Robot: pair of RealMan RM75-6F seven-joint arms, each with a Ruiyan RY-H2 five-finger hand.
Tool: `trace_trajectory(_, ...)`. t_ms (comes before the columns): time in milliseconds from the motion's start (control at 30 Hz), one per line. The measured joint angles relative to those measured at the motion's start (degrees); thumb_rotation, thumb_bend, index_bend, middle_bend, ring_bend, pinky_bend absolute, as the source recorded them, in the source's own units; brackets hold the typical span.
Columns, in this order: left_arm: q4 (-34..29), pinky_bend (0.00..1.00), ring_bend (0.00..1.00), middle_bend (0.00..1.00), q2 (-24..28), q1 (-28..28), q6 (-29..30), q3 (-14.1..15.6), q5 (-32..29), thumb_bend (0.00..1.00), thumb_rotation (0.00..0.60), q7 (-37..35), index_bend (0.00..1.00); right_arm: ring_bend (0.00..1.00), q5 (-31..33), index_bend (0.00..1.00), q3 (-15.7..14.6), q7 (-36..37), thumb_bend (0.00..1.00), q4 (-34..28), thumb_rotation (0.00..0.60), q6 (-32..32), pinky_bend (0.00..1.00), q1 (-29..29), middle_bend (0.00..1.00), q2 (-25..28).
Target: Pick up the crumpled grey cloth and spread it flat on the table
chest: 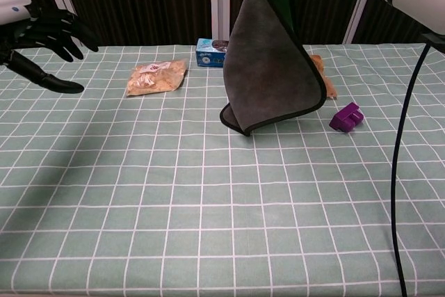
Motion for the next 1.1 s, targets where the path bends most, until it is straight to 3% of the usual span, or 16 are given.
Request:
trace_trajectory(300, 1.6, 0.31, 0.35, 0.39, 0.0, -4.0, -10.7, -0.7, -7.8, 0.04, 0.6, -4.8, 0.38, 0.18, 4.9, 0.72, 1.0, -10.5, 0.43, 2.8, 0.6, -3.8, 0.06, 7.1, 0.29, -6.3)
trace_trajectory(467, 4.1, 0.31, 0.35, 0.35, -0.6, -5.8, -12.7, -0.5, -11.2, 0.02, 0.598, -3.6, 0.37, 0.18, 9.4, 0.72, 2.5, -16.1, 0.43, 6.8, 0.6, -4.5, 0.05, 10.9, 0.29, -11.2)
trace_trajectory(567, 4.7, 0.31, 0.35, 0.33, -1.3, -6.6, -12.9, -0.5, -13.4, 0.01, 0.527, -2.1, 0.36, 0.18, 11.8, 0.71, 3.1, -19.8, 0.43, 7.8, 0.6, -4.0, 0.05, 12.4, 0.28, -14.0)
trace_trajectory(667, 5.3, 0.31, 0.3, 0.29, -2.2, -7.7, -13.3, -0.7, -15.9, 0.0, 0.417, -0.5, 0.34, 0.18, 14.7, 0.71, 3.7, -23.7, 0.43, 9.0, 0.6, -3.1, 0.05, 13.8, 0.28, -16.7)
trace_trajectory(733, 5.4, 0.31, 0.29, 0.28, -2.8, -8.7, -13.6, -0.8, -17.4, 0.0, 0.385, 1.1, 0.33, 0.18, 16.7, 0.71, 4.4, -25.5, 0.43, 10.7, 0.6, -2.4, 0.05, 15.0, 0.28, -18.8)
trace_trajectory(1100, 8.2, 0.31, 0.29, 0.28, -8.2, -14.1, -11.5, -0.1, -23.9, 0.0, 0.373, 13.9, 0.33, 0.19, 21.8, 0.73, 8.7, -27.4, 0.46, 23.1, 0.6, -0.4, 0.05, 20.7, 0.29, -25.5)
